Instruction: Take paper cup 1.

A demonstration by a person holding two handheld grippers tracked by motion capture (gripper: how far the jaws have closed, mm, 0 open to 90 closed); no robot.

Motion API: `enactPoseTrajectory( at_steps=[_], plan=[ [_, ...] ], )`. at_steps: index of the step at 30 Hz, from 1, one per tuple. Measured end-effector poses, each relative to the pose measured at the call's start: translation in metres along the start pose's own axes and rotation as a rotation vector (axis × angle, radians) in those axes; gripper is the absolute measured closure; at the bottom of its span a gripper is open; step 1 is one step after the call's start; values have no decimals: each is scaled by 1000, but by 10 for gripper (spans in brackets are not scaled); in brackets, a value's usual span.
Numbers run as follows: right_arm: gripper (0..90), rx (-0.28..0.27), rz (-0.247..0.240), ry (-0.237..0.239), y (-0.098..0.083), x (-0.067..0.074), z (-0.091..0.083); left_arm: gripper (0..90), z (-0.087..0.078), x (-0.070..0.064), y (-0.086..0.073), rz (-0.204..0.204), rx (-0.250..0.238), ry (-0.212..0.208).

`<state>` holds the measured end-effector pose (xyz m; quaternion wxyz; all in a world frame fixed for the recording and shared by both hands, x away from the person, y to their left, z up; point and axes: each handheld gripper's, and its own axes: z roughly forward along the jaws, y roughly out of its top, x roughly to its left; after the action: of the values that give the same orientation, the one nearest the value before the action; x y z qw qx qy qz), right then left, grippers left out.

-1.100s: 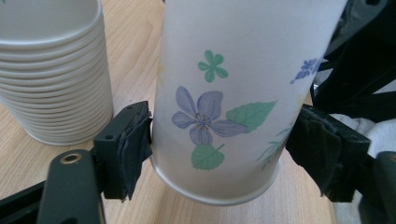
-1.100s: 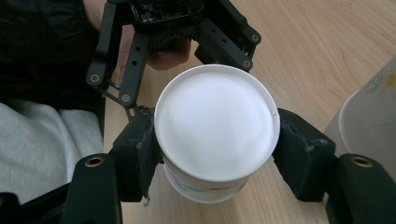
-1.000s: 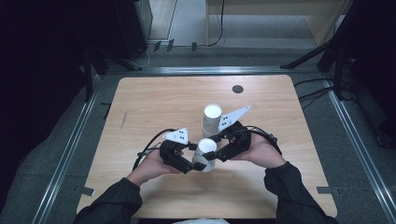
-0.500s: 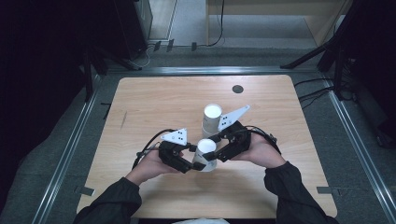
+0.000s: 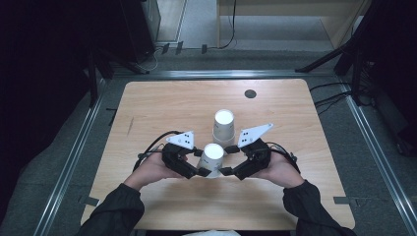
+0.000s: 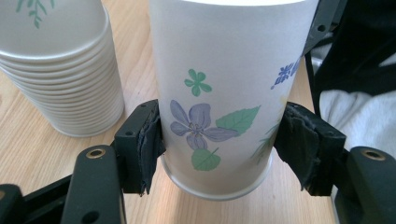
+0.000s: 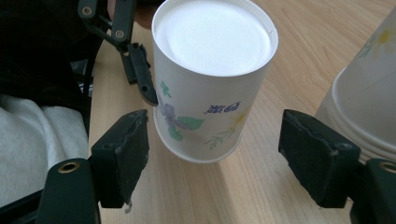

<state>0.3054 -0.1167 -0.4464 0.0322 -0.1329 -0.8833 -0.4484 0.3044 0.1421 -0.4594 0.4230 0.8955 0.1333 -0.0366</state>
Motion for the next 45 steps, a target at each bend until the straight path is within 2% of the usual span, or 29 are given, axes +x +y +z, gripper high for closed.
enactPoseTrajectory(
  at_steps=[1,2,4,5,6,7,8,9,10,14,15,16,18,19,20,21,24,26,27,28,29,31,34,41,45],
  plan=[
    [252,-3,-8,-2,-1,0,0,338,0,0,0,0,0,0],
    [254,-4,-14,-3,-4,1,0,338,0,2,3,11,55,0],
    [255,-3,-22,-2,-5,1,1,337,0,2,5,12,74,2],
    [254,3,-38,-12,-6,1,4,338,0,2,9,16,112,2],
    [255,3,-38,-13,-6,0,5,338,0,2,9,16,112,2],
    [255,-2,-38,-12,-6,0,7,337,0,2,15,33,161,10],
    [255,-2,-38,-12,-6,0,7,338,0,2,15,33,161,10],
    [254,1,-37,-13,-6,-1,10,337,0,2,17,41,181,16],
    [254,9,-36,-8,-6,-2,12,337,-2,3,23,61,221,28],
    [253,26,-31,-21,-8,-5,15,336,-4,5,31,60,279,31],
    [253,26,-31,-21,-8,-5,15,336,-4,5,31,60,279,31],
    [254,8,-18,-11,-9,-7,14,336,-4,6,35,69,319,34],
    [255,-1,-14,-10,-9,-8,15,336,-3,6,36,75,337,38],
    [255,-4,-15,-8,-8,-8,15,335,-1,7,37,76,369,36],
    [255,-4,-15,-8,-8,-8,15,334,-1,7,37,76,369,36],
    [255,-9,-21,-6,-9,-7,18,334,3,7,38,84,410,42],
    [256,1,-26,-12,-9,-7,21,333,7,7,38,83,431,46],
    [255,15,-24,-8,-9,-7,26,333,14,5,38,121,501,68],
    [255,15,-24,-8,-9,-7,26,332,14,5,38,121,501,68],
    [255,14,-24,-7,-9,-7,28,331,17,3,39,146,534,65],
    [255,14,-24,-7,-9,-7,28,330,17,3,39,146,534,65],
    [258,13,-26,-6,-8,-6,30,329,21,0,40,175,561,63],
    [263,10,-32,-3,-8,-4,32,328,22,-3,42,191,566,56],
    [285,16,-43,4,-6,-1,37,328,24,-4,46,194,568,53],
    [340,28,-56,8,-6,-1,39,326,25,-5,46,209,567,50]
  ],
)
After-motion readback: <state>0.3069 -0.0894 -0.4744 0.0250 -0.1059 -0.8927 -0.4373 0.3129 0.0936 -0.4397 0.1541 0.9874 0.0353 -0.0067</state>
